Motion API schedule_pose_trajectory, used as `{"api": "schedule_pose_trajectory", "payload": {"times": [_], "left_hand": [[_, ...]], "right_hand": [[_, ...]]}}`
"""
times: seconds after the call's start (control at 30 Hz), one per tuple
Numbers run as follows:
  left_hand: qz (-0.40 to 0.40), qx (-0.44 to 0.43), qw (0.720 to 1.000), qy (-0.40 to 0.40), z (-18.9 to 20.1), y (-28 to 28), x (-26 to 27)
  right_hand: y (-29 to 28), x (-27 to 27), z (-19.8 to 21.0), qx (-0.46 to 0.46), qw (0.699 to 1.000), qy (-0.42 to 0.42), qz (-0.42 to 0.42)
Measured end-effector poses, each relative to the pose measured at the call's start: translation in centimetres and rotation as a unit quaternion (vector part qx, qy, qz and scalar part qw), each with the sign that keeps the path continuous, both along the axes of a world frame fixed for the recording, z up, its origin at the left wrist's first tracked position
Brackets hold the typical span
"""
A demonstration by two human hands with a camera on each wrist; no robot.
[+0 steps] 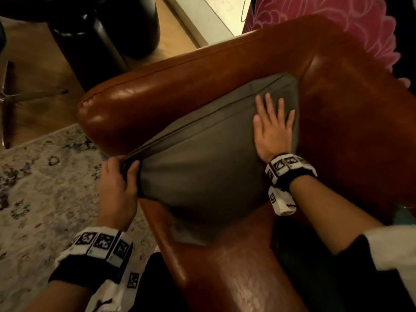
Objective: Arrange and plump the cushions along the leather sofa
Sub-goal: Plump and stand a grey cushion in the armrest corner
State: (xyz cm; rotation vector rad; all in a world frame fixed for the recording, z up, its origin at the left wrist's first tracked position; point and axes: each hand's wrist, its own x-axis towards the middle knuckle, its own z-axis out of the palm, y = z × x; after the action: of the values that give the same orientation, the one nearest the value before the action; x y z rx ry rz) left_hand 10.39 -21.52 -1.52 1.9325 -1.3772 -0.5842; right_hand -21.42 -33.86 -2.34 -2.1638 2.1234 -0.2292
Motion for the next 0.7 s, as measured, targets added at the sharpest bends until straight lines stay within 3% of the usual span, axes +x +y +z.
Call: {"api": "schedule_pose_trajectory", "payload": {"times": [0.1,0.17,0.2,0.27,0.33,0.37,0.43,0.53,0.63,0.7], "left_hand": [[0.034,0.008,0.999,-0.032,1.0,0.3,-0.8],[0.057,-0.011,0.989,-0.133,2.5,1.0,-2.3],[0.026,-0.036,0.981,-0.189,3.2,1.3,-3.5],[-0.139,-0.073,0.954,-0.255,3.4,1.8,-6.9],[-0.289,-0.052,0.911,-0.289,2.1,2.2,-10.6],[-0.322,-0.017,0.898,-0.299,1.4,2.2,-11.6],[-0.331,0.062,0.889,-0.311,0.1,1.6,-11.3],[-0.302,0.115,0.884,-0.337,-1.4,-0.3,-8.7],[-0.280,0.137,0.877,-0.366,-1.2,-2.9,-7.8],[-0.272,0.146,0.875,-0.372,-1.1,-4.0,-7.8]], "right_hand": [[1.1,0.1,0.8,0.013,0.998,-0.011,-0.066],[3.8,1.3,1.3,-0.006,0.995,-0.039,-0.087],[5.4,2.2,1.4,-0.014,0.993,-0.060,-0.097],[8.4,4.2,1.2,-0.042,0.987,-0.117,-0.105],[10.7,6.0,0.9,-0.082,0.979,-0.174,-0.074],[11.5,6.5,0.8,-0.094,0.975,-0.198,-0.041],[12.3,5.8,-0.1,-0.101,0.973,-0.202,0.044],[11.2,1.2,-2.9,-0.069,0.987,-0.106,0.098],[8.5,-1.0,-4.6,-0.044,0.992,-0.111,0.041],[7.1,-0.7,-4.7,-0.049,0.987,-0.141,-0.067]]}}
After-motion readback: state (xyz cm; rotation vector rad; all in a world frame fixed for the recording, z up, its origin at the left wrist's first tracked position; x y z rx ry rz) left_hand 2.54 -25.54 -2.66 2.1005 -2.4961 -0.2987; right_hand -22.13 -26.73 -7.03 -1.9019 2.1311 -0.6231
